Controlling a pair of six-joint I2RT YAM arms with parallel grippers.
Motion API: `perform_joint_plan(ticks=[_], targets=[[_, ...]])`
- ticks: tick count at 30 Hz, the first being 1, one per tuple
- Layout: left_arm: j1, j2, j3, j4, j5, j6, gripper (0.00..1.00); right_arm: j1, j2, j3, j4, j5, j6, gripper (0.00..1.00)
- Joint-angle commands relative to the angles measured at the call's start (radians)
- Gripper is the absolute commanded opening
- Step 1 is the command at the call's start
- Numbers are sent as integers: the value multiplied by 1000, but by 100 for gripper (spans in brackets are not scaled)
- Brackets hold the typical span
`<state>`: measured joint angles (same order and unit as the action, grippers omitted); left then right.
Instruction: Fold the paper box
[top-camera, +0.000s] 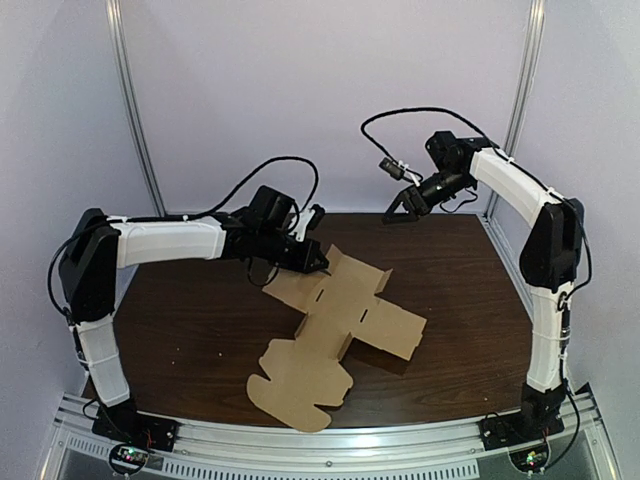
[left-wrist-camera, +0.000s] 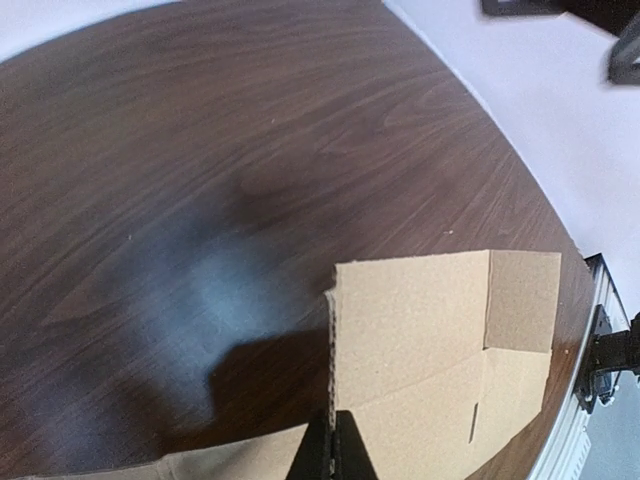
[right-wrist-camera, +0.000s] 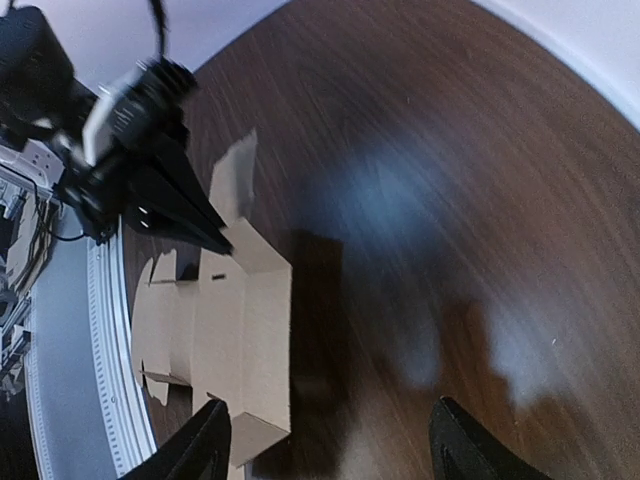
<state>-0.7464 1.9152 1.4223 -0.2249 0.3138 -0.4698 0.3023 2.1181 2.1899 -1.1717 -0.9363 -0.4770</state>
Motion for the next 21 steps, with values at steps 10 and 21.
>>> perform_joint_plan(ticks=[10,21], targets=[[-58,-81,-72,94,-106,91,0,96,91,5,-362,101,-118,69],[-67,-117,-91,99,-127,98,0,127,191,4,-518,28,-164,66]])
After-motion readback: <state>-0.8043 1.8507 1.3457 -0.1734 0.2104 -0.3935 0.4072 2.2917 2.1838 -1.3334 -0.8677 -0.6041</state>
